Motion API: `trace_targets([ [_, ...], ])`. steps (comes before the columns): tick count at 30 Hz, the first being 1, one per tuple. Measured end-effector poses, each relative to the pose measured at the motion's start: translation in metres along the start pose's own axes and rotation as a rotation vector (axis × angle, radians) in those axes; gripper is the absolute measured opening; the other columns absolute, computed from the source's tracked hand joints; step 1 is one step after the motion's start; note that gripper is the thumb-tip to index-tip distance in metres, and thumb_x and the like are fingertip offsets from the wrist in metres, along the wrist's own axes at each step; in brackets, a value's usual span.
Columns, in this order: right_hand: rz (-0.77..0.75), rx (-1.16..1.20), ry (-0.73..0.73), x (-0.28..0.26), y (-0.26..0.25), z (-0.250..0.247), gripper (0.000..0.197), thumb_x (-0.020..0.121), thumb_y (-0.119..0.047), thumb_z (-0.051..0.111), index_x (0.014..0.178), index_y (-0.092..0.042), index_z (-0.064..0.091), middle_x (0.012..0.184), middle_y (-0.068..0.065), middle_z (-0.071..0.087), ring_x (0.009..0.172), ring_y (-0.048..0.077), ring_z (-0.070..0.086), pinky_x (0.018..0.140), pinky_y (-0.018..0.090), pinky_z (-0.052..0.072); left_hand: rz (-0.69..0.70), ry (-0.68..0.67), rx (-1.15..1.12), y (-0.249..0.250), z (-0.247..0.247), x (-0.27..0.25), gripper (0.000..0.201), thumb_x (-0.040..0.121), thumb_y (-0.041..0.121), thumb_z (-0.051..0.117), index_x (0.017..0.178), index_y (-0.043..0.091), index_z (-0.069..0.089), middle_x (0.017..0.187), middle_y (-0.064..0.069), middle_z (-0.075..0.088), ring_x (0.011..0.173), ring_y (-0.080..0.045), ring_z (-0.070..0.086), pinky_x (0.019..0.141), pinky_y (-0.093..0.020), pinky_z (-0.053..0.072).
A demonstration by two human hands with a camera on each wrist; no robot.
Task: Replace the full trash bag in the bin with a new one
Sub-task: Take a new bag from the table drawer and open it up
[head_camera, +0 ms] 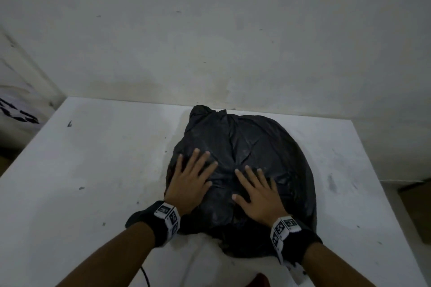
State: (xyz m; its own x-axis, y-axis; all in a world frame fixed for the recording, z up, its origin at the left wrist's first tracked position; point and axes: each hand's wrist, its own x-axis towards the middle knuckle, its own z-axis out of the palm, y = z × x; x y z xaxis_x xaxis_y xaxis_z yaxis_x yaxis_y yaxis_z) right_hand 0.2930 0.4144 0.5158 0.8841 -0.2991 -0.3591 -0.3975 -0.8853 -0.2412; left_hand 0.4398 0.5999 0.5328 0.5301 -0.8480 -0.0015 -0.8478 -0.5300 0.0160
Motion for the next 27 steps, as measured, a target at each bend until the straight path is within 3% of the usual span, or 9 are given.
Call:
trace_targets([
  [3,0.155,-0.05,-0.187,-0.002,0.017,0.003,0.068,0.091,-0.071,0.017,0.151,-0.047,-0.004,0.162,-0.011,-0.013,0.15,0.028,-0.01,0.118,0.057,0.003,-0.233,-0.463,-0.026,-0.004,0.011,0.003,0.061,0.097,0.058,0.014,0.152,0.034,0.013,0.162,0.005,0.003,0.149,-0.031,-0.004,0.113,-0.063,-0.008],
  [6,0.214,0.028,-0.316,-0.001,0.017,-0.011,0.068,0.093,-0.068,0.02,0.153,-0.039,0.006,0.163,-0.005,-0.009,0.15,0.03,-0.006,0.118,0.057,0.007,-0.427,-0.723,-0.162,-0.014,0.012,0.008,0.063,0.097,0.06,0.016,0.153,0.033,0.002,0.161,0.008,-0.01,0.148,-0.033,-0.008,0.114,-0.063,-0.003],
  [9,0.138,0.134,-0.131,-0.009,-0.008,-0.025,0.088,0.075,-0.087,0.023,0.145,-0.033,0.031,0.156,0.0,0.023,0.143,0.03,0.022,0.114,0.05,0.021,-0.376,-0.568,-0.25,-0.011,0.004,0.011,0.056,0.099,0.053,0.022,0.151,0.031,0.02,0.162,0.006,0.003,0.149,-0.027,-0.001,0.114,-0.063,0.003],
  [12,-0.041,0.074,-0.173,-0.023,-0.031,-0.017,0.094,0.068,-0.089,0.039,0.144,-0.034,0.026,0.149,-0.002,0.028,0.137,0.029,0.029,0.111,0.05,0.026,-0.386,-0.314,-0.312,-0.009,0.001,0.005,0.044,0.101,0.045,0.032,0.141,0.029,0.041,0.156,0.006,0.026,0.147,-0.022,0.014,0.114,-0.062,0.008],
  [14,-0.092,-0.012,-0.252,-0.026,-0.038,-0.004,0.095,0.072,-0.08,0.051,0.148,-0.031,0.021,0.153,0.0,0.023,0.138,0.031,0.026,0.111,0.051,0.027,-0.417,-0.19,-0.401,-0.012,0.003,-0.002,0.036,0.1,0.04,0.037,0.129,0.027,0.052,0.145,0.005,0.043,0.14,-0.023,0.032,0.114,-0.059,0.014],
  [18,-0.038,0.124,-0.138,-0.003,-0.043,-0.006,0.047,0.088,-0.033,0.049,0.132,-0.018,0.048,0.136,0.009,0.048,0.122,0.032,0.046,0.097,0.038,0.043,-0.412,0.083,-0.553,-0.02,-0.004,-0.012,0.053,0.088,0.054,0.03,0.117,0.022,0.06,0.126,-0.003,0.059,0.117,-0.029,0.055,0.103,-0.051,0.036],
  [20,0.09,0.45,-0.103,0.016,-0.043,-0.028,0.04,0.089,-0.029,0.044,0.121,-0.01,0.058,0.128,0.011,0.059,0.119,0.03,0.054,0.096,0.032,0.044,-0.38,0.194,-0.573,-0.026,-0.012,-0.014,0.059,0.089,0.057,0.026,0.127,0.021,0.053,0.131,-0.005,0.056,0.121,-0.029,0.052,0.105,-0.053,0.035],
  [23,0.245,0.883,-0.099,0.044,-0.04,-0.066,0.039,0.098,-0.02,0.044,0.13,-0.002,0.054,0.133,0.004,0.052,0.124,0.027,0.051,0.105,0.03,0.038,-0.381,0.338,-0.622,-0.025,-0.021,-0.018,0.068,0.092,0.06,0.032,0.146,0.018,0.031,0.151,-0.008,0.035,0.139,-0.026,0.034,0.114,-0.051,0.027],
  [27,0.329,1.193,0.012,0.064,-0.04,-0.107,0.047,0.094,-0.025,0.05,0.132,0.002,0.054,0.132,0.017,0.058,0.118,0.032,0.057,0.103,0.038,0.044,-0.707,0.443,-1.072,0.0,-0.036,-0.019,0.087,0.087,0.06,0.045,0.152,0.018,0.005,0.16,-0.003,0.006,0.146,-0.018,0.012,0.118,-0.034,0.014],
])
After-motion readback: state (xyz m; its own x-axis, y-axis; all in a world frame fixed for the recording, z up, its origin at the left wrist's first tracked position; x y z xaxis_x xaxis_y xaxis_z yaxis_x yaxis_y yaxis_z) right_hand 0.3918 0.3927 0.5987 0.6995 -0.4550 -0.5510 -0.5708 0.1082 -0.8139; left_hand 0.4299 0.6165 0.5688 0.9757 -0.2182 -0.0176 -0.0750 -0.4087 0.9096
